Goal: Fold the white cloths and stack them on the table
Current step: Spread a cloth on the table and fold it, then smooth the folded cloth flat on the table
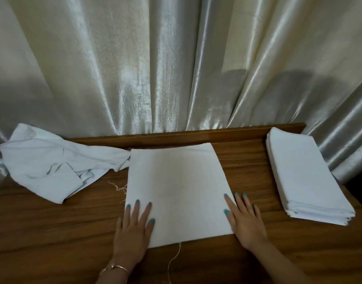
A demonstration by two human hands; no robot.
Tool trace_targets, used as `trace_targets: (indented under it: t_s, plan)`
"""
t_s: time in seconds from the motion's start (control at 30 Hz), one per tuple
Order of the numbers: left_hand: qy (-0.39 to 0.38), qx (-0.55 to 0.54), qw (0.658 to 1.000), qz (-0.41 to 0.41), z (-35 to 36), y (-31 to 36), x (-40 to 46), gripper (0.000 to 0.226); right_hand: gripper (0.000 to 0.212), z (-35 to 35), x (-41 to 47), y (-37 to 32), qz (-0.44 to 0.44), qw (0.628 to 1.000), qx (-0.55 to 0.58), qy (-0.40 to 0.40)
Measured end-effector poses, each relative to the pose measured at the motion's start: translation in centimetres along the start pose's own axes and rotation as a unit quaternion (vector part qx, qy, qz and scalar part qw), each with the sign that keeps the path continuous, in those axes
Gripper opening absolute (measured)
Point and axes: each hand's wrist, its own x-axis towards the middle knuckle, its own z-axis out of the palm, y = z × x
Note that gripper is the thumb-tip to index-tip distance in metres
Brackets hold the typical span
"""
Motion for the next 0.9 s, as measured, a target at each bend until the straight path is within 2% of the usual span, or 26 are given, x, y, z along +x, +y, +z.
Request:
trace_targets:
  t_s: [0.1,0.2,0.3,0.37,0.47,0.63,0.73,0.8,0.87,0.9]
  plan:
    - [0.031,-0.016,0.996,-0.084,-1.7,1.4,-0.9,0.062,0.051,-1.3,-0.9,-0.7,0.009,0.998,0.049,0.037]
    - [0.013,-0.081,0.982,-0.170,-3.3,2.3,-1.2,0.065,0.047,-2.6,-1.4,-1.6,0.011,0.992,0.118,0.040]
    - [-0.016,-0.170,0.950,-0.262,-4.0,2.6,-1.2,0.078,0.045,-3.5,-1.6,-2.3,0.043,0.988,0.149,0.013]
    - [-0.040,-0.226,0.921,-0.315,-4.4,2.1,-1.1,0.085,0.052,-3.8,-1.4,-2.5,0.081,0.978,0.190,0.000]
    - [-0.079,-0.296,0.898,-0.317,-5.0,0.8,-0.9,0.066,0.065,-4.0,-1.2,-2.3,0.116,0.944,0.309,-0.023]
    - [-0.071,-0.407,0.863,-0.290,-6.1,-0.1,-2.1,0.042,0.074,-4.8,-1.9,-1.4,0.078,0.879,0.462,-0.087]
    - [-0.092,-0.504,0.813,-0.276,-7.3,0.4,-3.6,0.037,0.045,-5.8,-2.7,-0.5,0.069,0.869,0.481,-0.094]
    - [-0.083,-0.530,0.800,-0.267,-8.0,0.3,-4.7,0.042,0.028,-6.3,-3.3,0.5,0.071,0.860,0.493,-0.108]
    - [-0.074,-0.552,0.794,-0.242,-8.6,-0.2,-5.5,0.047,0.024,-6.6,-4.0,1.6,0.074,0.837,0.524,-0.139]
    - [-0.084,-0.556,0.797,-0.221,-9.1,-0.4,-5.9,0.041,0.023,-6.9,-4.4,2.2,0.079,0.819,0.546,-0.157]
